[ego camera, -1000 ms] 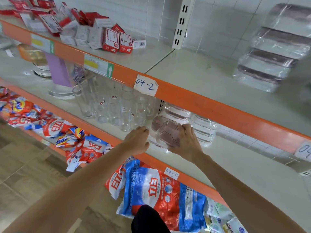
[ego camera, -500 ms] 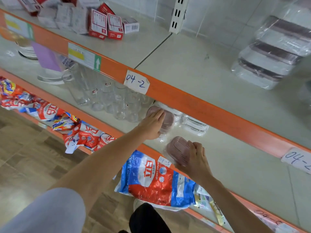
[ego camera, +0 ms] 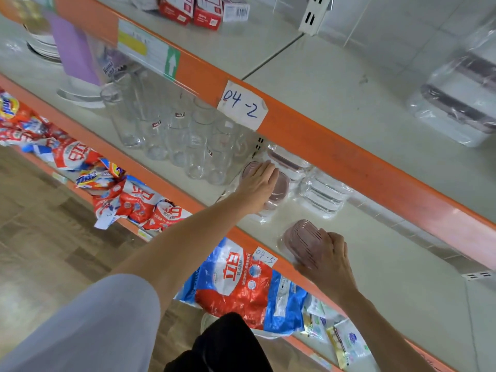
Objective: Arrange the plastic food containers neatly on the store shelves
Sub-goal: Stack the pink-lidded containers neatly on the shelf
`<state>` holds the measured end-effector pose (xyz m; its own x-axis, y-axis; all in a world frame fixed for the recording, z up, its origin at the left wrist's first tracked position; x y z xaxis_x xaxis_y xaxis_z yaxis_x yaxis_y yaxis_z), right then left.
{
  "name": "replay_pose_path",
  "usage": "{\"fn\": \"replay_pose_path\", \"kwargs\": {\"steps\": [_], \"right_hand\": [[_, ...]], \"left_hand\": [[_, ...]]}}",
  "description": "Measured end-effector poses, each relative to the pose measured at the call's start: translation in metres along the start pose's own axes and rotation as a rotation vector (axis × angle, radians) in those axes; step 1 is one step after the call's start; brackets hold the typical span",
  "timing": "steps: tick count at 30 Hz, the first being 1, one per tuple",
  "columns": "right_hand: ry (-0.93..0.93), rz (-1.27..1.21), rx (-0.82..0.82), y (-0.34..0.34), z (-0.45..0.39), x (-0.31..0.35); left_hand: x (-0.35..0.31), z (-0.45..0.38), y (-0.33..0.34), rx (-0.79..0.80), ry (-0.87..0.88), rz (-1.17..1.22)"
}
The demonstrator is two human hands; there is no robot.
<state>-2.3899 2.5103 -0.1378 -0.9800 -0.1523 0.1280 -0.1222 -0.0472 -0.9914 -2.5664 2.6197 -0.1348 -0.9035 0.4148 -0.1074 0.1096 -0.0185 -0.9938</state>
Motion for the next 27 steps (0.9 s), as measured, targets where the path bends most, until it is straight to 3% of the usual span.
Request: {"fn": "replay_pose_path", "kwargs": {"steps": [3, 13, 27], "right_hand": [[-0.011, 0.027, -0.014, -0.005, 0.003, 0.0], [-0.046, 0.059, -0.004, -0.04, 0.043, 0.029], [-0.114, 0.034, -0.072, -0.122, 0.133, 0.09]], "left_hand": [[-0.006, 0.005, -0.015, -0.131, 0.021, -0.028], [-0.011, 0.068, -0.018, 0.006, -0.004, -0.003], [-0.039, 0.189, -0.125, -0.028, 0.091, 0.008]]}}
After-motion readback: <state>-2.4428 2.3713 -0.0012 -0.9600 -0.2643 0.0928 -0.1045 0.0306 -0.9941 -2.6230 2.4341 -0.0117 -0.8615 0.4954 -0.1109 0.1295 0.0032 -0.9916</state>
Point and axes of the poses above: each hand's wrist, its own z-axis away from the middle knuckle, its own y-axis out of the palm, x = y × z, the point moved 8 cm from there along -z, towards the middle knuckle, and after that the axes turned 10 degrees about z, right-handed, at the moved point
